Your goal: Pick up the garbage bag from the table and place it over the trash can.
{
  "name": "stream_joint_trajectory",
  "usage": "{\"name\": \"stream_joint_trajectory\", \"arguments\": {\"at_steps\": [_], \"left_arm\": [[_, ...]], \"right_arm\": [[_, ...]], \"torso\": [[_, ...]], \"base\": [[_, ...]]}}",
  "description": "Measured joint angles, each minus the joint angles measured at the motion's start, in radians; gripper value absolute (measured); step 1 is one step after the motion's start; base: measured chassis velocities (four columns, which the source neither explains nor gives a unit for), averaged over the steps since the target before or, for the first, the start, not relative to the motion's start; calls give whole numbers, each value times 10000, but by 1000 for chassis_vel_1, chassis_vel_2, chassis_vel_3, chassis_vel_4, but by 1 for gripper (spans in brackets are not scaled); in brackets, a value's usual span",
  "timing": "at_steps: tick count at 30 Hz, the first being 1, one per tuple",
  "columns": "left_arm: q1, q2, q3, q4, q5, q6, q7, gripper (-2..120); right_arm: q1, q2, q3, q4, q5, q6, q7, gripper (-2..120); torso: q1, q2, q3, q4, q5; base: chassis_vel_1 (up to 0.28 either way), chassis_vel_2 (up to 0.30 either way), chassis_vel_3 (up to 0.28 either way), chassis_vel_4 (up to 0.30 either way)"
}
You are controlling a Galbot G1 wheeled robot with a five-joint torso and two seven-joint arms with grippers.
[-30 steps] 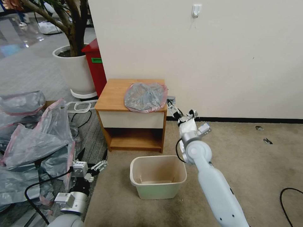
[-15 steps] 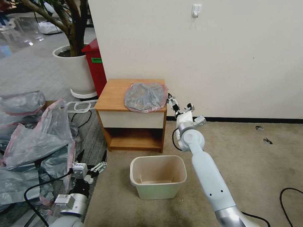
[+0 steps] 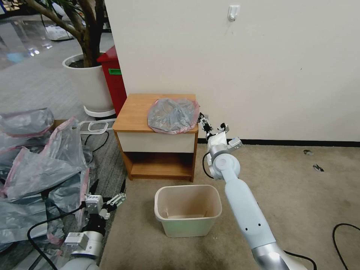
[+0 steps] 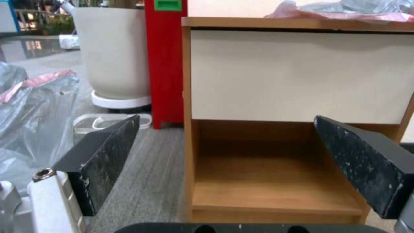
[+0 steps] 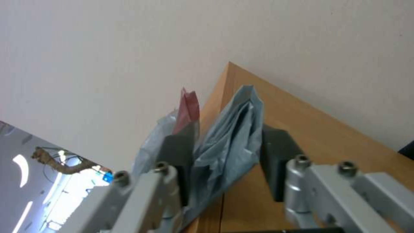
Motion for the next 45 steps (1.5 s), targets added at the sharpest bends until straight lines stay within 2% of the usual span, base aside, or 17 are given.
{"name": "stream_joint_trajectory", "arguments": {"at_steps": [3,4,7,9,17,25,27,28,30,31,34,38,42,45], "left_arm": [[5,-6,0,0,0,-12,-9,100],[5,-6,0,0,0,-12,-9,100],[2,-14,20,40,-1,-17,-18,100],[-5,-15,21,48,-2,-18,-21,100],[-82,-9,49,82,-9,-14,-41,100],[-125,-47,83,131,-16,-11,-66,100],[-167,-58,71,145,-40,-11,-81,100],[-167,-58,71,145,-40,-11,-81,100],[-234,-47,27,146,-86,-8,-165,100],[-234,-47,27,146,-86,-8,-165,100],[-318,-1,-6,121,-216,41,-276,100],[-354,-10,-7,21,-304,58,-285,100],[-357,-14,-27,-55,-407,59,-286,100],[-404,30,-178,-122,-598,59,-320,100]], "right_arm": [[11,14,22,-44,-44,45,-64,21],[11,14,22,-44,-44,45,-64,21],[11,54,14,-50,-123,50,-70,4],[14,73,12,-50,-144,51,-70,0],[5,94,-40,152,-164,59,-10,0],[-606,-307,-569,1644,28,27,607,0],[-942,-569,-809,2539,43,-94,1135,0],[-942,-569,-809,2539,43,-94,1135,0],[-1444,-854,-1078,3538,16,-354,1928,0],[-1444,-854,-1078,3538,16,-354,1928,0],[-2231,-1322,-1564,4811,-113,-1104,3359,0],[-2959,-1839,-1989,5758,-301,-1675,4156,0],[-3418,-2157,-2207,6243,-486,-1890,4368,0],[-4382,-2757,-2687,6760,-1157,-2178,4484,0]], "torso": [[0,0,0,0,0],[0,0,0,0,0],[0,0,1,0,0],[0,0,0,0,0],[0,0,0,0,0],[0,0,0,0,1],[0,0,0,0,0],[0,0,0,0,0],[0,0,0,0,0],[0,0,0,0,0],[0,0,0,0,1],[0,0,-1,0,1],[0,0,-1,0,0],[0,2,-1,-1,1]], "base": [[0,0,0,0],[0,0,0,0],[0,0,0,0],[0,0,0,0],[0,0,0,0],[0,0,0,0],[0,0,0,0],[0,0,0,0],[0,0,0,0],[0,0,0,0],[0,0,0,0],[0,0,0,0],[0,0,0,0],[0,0,0,0]]}}
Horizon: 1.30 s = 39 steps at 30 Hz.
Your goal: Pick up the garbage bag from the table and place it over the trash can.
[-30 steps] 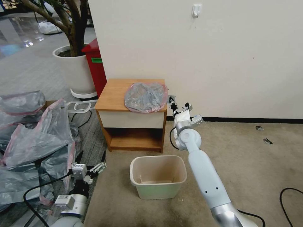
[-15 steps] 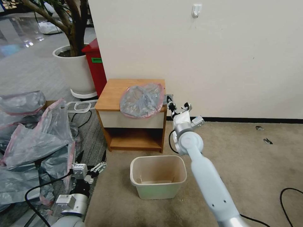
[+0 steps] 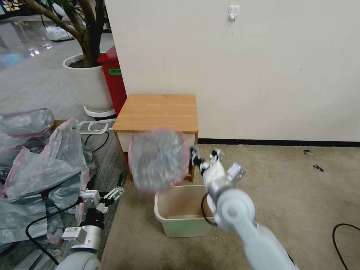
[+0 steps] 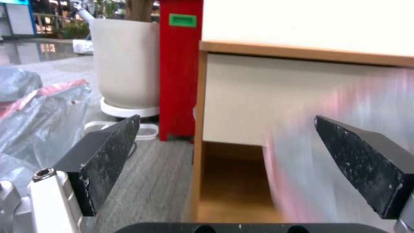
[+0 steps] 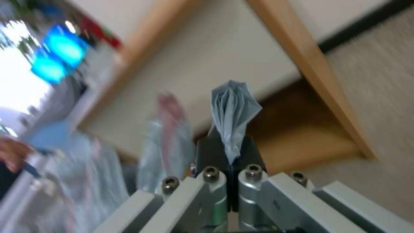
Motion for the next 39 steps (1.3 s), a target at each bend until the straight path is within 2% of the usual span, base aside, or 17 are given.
{"name": "stream_joint_trajectory", "arguments": {"at_steps": [9,23,26,28,32,33,35,36,37,38,39], "left_arm": [[-3,28,-69,6,-146,-4,-56,100],[-10,34,0,-2,-128,-6,-72,100],[-12,21,75,-2,-17,-1,-251,100],[-14,21,96,-2,-2,0,-284,100],[-29,76,167,-68,-46,-20,-285,100],[-29,76,167,-68,-46,-20,-285,100],[-40,117,248,-113,-50,-8,-273,100],[-27,132,279,-138,-76,13,-202,100],[48,163,293,-219,-173,115,134,100],[48,163,293,-219,-173,115,134,100],[151,190,298,-304,-291,233,537,100]], "right_arm": [[-1192,-531,-222,117,-982,-316,-59,0],[-1583,-772,-102,334,-1554,-693,-125,0],[-1682,-802,6,482,-1592,-1207,-12,0],[-1728,-814,30,515,-1645,-1308,28,5],[-1882,-844,103,688,-1863,-1443,156,24],[-1882,-844,103,688,-1863,-1443,156,24],[-1912,-848,125,706,-1972,-1457,212,32],[-1918,-838,125,706,-2015,-1457,233,35],[-1923,-816,127,706,-2095,-1453,252,42],[-1923,-816,127,706,-2095,-1453,252,42],[-1925,-797,130,706,-2160,-1444,263,45]], "torso": [[0,0,0,1,0],[0,0,1,2,-1],[0,0,1,2,-1],[0,0,1,2,-1],[-1,0,1,2,0],[-1,0,1,2,0],[0,0,1,2,-1],[0,-1,1,1,-1],[0,0,1,1,-1],[0,0,1,1,-1],[0,0,1,1,0]], "base": [[0,0,0,0],[0,0,0,0],[0,0,0,0],[0,0,0,0],[0,0,0,0],[0,0,0,0],[0,0,0,0],[0,0,0,0],[0,0,0,0],[0,0,0,0],[0,0,0,0]]}}
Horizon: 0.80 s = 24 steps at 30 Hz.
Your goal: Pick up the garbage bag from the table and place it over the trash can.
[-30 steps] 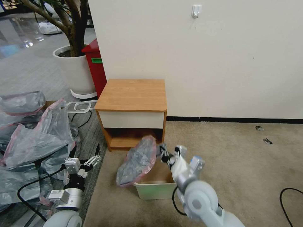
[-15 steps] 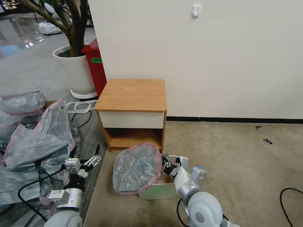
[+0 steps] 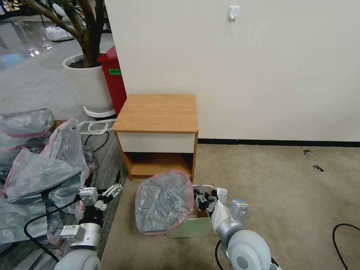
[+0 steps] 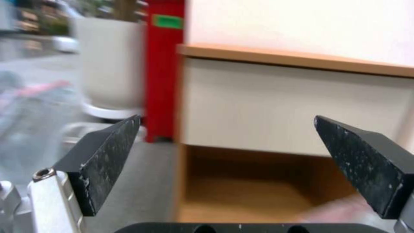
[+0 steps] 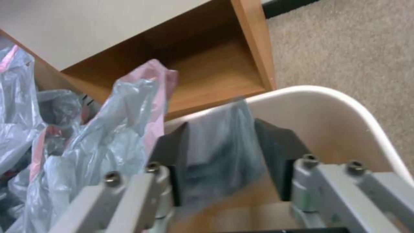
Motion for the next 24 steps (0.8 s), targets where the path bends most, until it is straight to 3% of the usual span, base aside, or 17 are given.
{"name": "stream_joint_trajectory", "arguments": {"at_steps": [3,4,7,14,19,21,22,23,24], "left_arm": [[297,89,9,-253,-367,382,1266,100],[297,89,9,-253,-367,382,1266,100],[366,197,117,-289,-419,338,1909,100],[317,364,392,-437,-322,-180,1920,100],[308,562,574,-854,-38,-276,1791,100],[197,819,1005,-1156,-29,99,871,100],[85,949,1197,-1366,-298,647,508,100],[3,1014,1269,-1542,-776,1275,506,100],[3,1014,1269,-1542,-776,1275,506,100]], "right_arm": [[-1,52,51,27,-158,44,13,59],[-1,52,51,27,-158,44,13,59],[-17,83,151,110,-286,87,18,74],[-74,166,232,172,-576,305,-24,96],[-39,378,382,162,-890,636,-138,100],[-37,486,484,155,-1117,834,-263,100],[-41,580,553,165,-1224,930,-311,100],[-59,681,624,193,-1317,1005,-345,100],[-59,681,624,193,-1317,1005,-345,100]], "torso": [[0,0,0,1,1],[0,0,0,1,1],[0,0,0,1,-1],[0,-1,0,0,-1],[0,-2,0,1,0],[0,-1,0,2,-2],[0,-2,0,0,-1],[0,-2,0,-1,1],[0,-2,0,-1,1]], "base": [[0,0,0,0],[0,0,0,0],[0,0,0,0],[0,0,0,0],[0,0,0,0],[0,0,0,0],[0,0,0,0],[0,0,0,0],[0,0,0,0]]}}
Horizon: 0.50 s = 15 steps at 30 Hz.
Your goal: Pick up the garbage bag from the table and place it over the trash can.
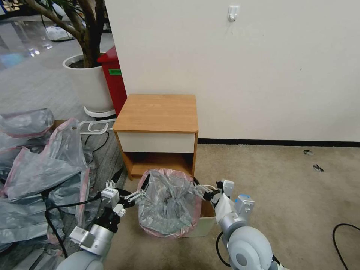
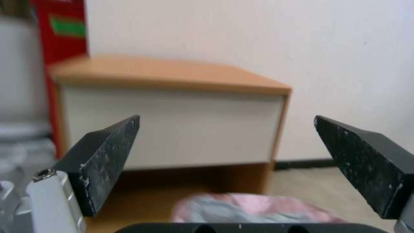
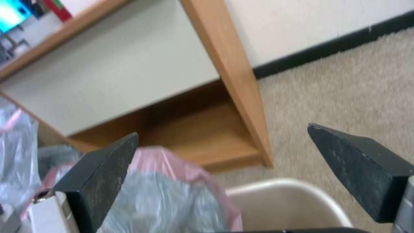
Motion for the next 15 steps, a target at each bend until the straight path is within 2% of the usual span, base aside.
{"name": "stream_joint_trajectory", "arguments": {"at_steps": [2,4,5,7,9,10,12,15], "left_arm": [[-205,31,75,-315,-1160,1532,140,100],[-383,38,254,-518,-1966,2932,-146,100],[-383,38,254,-518,-1966,2932,-146,100],[-557,-8,405,-610,-2203,4222,-971,100],[-634,-91,465,-609,-1903,4966,-1572,100],[-634,-91,465,-609,-1903,4966,-1572,100],[-689,-151,490,-590,-1796,5701,-2020,100],[-768,-196,496,-520,-1794,6055,-2158,100]], "right_arm": [[-81,165,159,78,-223,171,-66,100],[-227,307,303,156,-490,351,-139,100],[-227,307,303,156,-490,351,-139,100],[-423,427,455,226,-681,556,-221,100],[-560,542,608,275,-809,722,-272,100],[-560,542,608,275,-809,722,-272,100],[-692,630,757,315,-909,898,-331,100],[-754,679,807,341,-985,1030,-367,100]], "torso": [[0,0,0,1,-1],[-1,0,0,0,-2],[-1,0,0,0,-2],[0,0,0,0,-1],[0,0,0,1,-2],[0,0,0,1,-2],[0,0,0,1,-1],[-1,0,0,1,-1]], "base": [[0,0,0,0],[0,0,0,0],[0,0,0,0],[0,0,0,0],[0,0,0,0],[0,0,0,0],[0,0,0,0],[0,0,0,0]]}}
